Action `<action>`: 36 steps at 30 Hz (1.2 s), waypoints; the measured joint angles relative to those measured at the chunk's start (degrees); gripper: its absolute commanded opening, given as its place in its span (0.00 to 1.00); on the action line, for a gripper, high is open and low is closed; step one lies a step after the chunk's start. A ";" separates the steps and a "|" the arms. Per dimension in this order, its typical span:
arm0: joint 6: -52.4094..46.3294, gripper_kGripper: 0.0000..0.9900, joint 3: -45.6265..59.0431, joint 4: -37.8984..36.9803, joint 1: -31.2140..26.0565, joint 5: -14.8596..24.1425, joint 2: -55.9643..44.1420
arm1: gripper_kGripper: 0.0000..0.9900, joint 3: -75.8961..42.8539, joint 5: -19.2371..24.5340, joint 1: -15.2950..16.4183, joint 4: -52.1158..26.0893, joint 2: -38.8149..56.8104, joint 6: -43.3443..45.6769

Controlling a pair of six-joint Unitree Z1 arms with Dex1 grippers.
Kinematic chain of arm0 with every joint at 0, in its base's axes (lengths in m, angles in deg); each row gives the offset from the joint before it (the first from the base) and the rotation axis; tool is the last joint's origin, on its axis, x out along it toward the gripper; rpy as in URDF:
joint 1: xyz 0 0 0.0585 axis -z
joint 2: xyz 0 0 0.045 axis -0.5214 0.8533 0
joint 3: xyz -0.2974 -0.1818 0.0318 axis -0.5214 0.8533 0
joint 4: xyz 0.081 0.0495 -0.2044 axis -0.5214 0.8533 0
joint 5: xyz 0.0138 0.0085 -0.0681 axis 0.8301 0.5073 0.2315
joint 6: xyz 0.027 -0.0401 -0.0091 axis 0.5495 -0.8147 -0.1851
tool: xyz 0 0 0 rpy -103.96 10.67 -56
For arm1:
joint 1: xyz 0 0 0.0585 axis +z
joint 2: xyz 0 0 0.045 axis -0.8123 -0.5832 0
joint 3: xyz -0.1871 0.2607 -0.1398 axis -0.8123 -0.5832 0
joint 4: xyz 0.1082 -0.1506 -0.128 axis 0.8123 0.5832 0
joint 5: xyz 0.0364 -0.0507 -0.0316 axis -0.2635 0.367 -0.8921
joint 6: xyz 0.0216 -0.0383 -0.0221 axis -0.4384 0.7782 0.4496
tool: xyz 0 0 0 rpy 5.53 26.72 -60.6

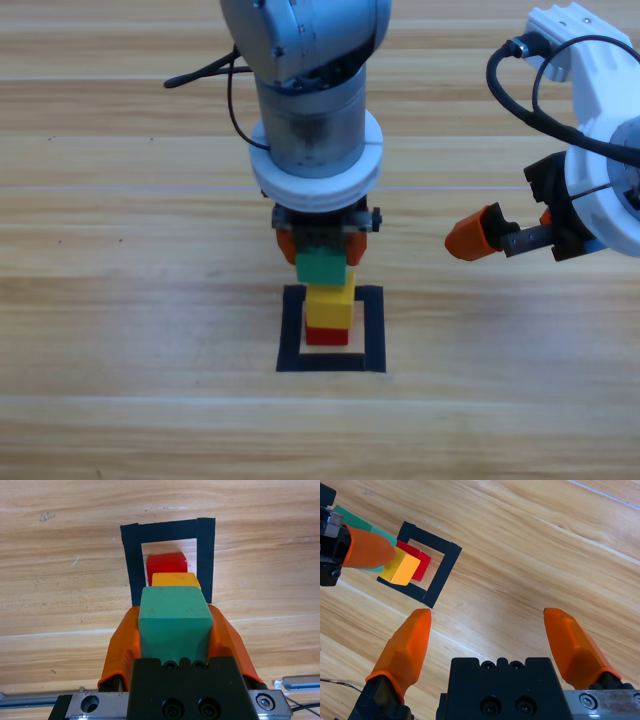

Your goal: Stack the blocks in the rectangular block: red at the bottom, yellow in the middle, green on top

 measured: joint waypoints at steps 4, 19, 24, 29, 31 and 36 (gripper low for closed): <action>0.00 0.02 -1.02 0.00 0.01 0.00 0.97 | 1.00 0.00 -0.04 0.00 0.00 0.00 0.00; -0.14 0.02 -1.02 0.00 0.02 0.00 1.20 | 1.00 -0.01 -0.23 0.00 0.00 0.00 0.00; -0.14 0.02 -1.02 0.00 0.05 0.00 1.28 | 1.00 -0.01 -0.26 0.00 0.00 0.00 0.00; -0.31 0.02 -1.02 0.00 0.54 0.00 1.28 | 1.00 -0.01 -0.26 0.00 0.00 0.00 0.00; -0.71 0.02 -1.02 0.00 0.87 0.00 1.28 | 1.00 -0.01 -0.26 0.00 0.00 0.00 0.00; -1.04 0.02 -1.02 0.00 1.20 0.00 1.28 | 1.00 -0.01 -0.26 0.00 0.00 0.00 0.00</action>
